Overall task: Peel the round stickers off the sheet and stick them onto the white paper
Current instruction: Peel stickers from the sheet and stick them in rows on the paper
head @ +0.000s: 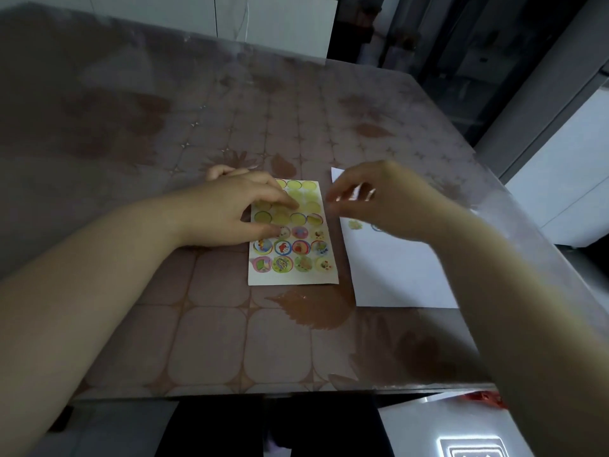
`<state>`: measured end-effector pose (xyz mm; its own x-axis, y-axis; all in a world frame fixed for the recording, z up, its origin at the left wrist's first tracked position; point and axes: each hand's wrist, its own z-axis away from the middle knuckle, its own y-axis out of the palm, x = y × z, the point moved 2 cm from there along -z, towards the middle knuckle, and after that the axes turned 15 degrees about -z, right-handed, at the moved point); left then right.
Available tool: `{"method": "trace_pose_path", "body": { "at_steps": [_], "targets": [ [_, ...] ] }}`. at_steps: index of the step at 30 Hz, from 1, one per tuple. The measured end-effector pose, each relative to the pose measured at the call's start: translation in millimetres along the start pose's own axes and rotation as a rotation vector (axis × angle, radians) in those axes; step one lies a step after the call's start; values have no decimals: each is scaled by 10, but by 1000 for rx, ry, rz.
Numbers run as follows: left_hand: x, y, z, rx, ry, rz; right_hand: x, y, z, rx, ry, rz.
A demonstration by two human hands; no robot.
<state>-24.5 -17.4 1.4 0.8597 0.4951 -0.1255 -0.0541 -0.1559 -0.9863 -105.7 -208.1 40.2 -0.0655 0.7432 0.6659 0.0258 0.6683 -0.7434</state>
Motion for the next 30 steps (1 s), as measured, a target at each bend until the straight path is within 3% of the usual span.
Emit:
{"method": "trace_pose_path", "body": {
  "at_steps": [11,17,21,30],
  "targets": [
    [-11,31,2,60,5,-52,-156,235,-79,-101,50,-146],
    [-15,27,13,56,12,-37,-106,-74,55,-176,102,-384],
    [-7,31,12,41,9,-33,-172,-406,240,-168,152,-293],
    [18,35,2,22,-1,-14,-638,-593,566,-388,308,-325]
  ]
}}
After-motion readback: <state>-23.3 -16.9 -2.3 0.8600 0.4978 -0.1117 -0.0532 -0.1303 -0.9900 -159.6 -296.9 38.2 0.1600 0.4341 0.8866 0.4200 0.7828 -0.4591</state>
